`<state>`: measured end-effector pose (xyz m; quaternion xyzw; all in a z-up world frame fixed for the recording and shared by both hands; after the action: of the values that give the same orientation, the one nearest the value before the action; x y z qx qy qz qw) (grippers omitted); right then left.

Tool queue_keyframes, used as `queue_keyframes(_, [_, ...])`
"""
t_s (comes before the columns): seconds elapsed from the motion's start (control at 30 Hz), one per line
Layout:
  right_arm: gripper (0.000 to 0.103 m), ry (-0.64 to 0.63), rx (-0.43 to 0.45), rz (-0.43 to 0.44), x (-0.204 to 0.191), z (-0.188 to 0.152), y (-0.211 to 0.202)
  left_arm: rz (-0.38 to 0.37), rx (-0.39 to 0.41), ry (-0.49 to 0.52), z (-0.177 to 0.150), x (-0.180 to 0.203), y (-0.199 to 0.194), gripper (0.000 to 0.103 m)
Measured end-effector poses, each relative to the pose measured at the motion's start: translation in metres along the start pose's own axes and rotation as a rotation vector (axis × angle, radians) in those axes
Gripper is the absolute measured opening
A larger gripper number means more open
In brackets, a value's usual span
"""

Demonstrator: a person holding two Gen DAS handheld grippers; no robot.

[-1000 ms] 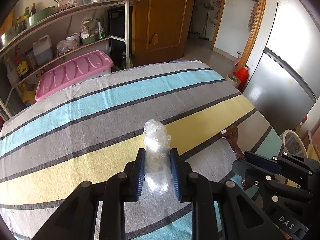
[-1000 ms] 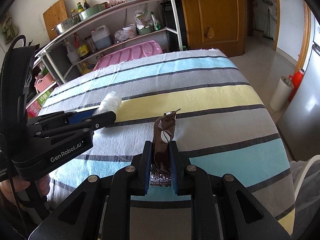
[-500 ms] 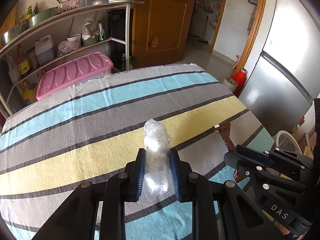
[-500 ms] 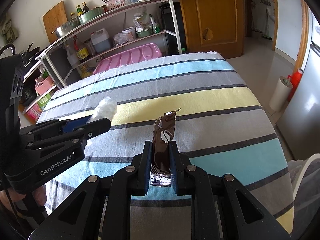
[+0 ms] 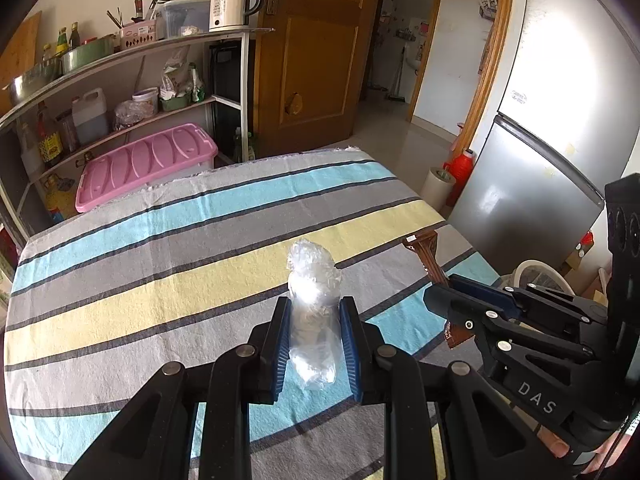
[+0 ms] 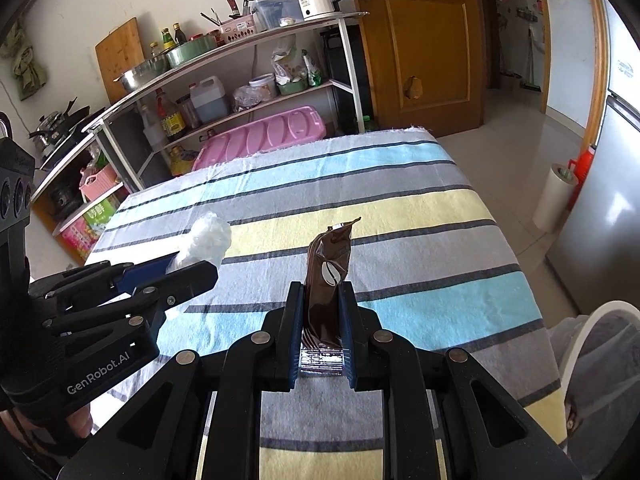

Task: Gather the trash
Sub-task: 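Carry the clear plastic bag and chocolate wrapper in both tools over the bin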

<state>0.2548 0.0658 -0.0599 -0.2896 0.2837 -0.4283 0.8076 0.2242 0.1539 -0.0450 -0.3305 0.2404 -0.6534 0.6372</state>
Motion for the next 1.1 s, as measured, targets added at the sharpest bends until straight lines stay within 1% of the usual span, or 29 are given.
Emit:
queue_keyframes(0.23, [0.018, 0.008, 0.050, -0.021, 0.010, -0.005, -0.038, -0.026, 0.043, 0.029, 0.000, 0.029, -0.025, 0.025])
queue_keyframes(0.53, [0.018, 0.054, 0.106, -0.060, 0.034, -0.017, -0.082, -0.070, 0.077, 0.094, -0.001, 0.079, -0.044, 0.025])
queue_keyframes(0.63, [0.018, 0.071, 0.121, -0.087, 0.048, -0.024, -0.096, -0.082, 0.088, 0.124, -0.003, 0.099, -0.048, 0.025])
queue_keyframes(0.87, [0.018, 0.125, 0.154, -0.154, 0.087, -0.039, -0.130, -0.146, 0.085, 0.187, -0.005, 0.153, -0.044, 0.025])
queue_keyframes(0.93, [0.018, 0.139, 0.164, -0.177, 0.099, -0.043, -0.141, -0.145, 0.089, 0.220, -0.006, 0.170, -0.042, 0.025])
queue_keyframes(1.03, [0.018, 0.160, 0.176, -0.215, 0.118, -0.049, -0.157, -0.188, 0.082, 0.251, -0.005, 0.197, -0.039, 0.025])
queue_keyframes(1.1, [0.018, 0.176, 0.183, -0.242, 0.131, -0.053, -0.167, -0.200, 0.082, 0.275, -0.005, 0.215, -0.035, 0.025])
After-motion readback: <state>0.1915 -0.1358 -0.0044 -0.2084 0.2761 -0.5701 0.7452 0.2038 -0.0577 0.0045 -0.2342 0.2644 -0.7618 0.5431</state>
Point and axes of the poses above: each gripper's, at about its wrist camera, not at the fingertips, and y roughly the way its jaws point, x to its right, z to its top, the point moved 5 cm from there along y, roughly the way its jaws point, and after that the axes turned 1 degree about -x, right-handed, at the moved point
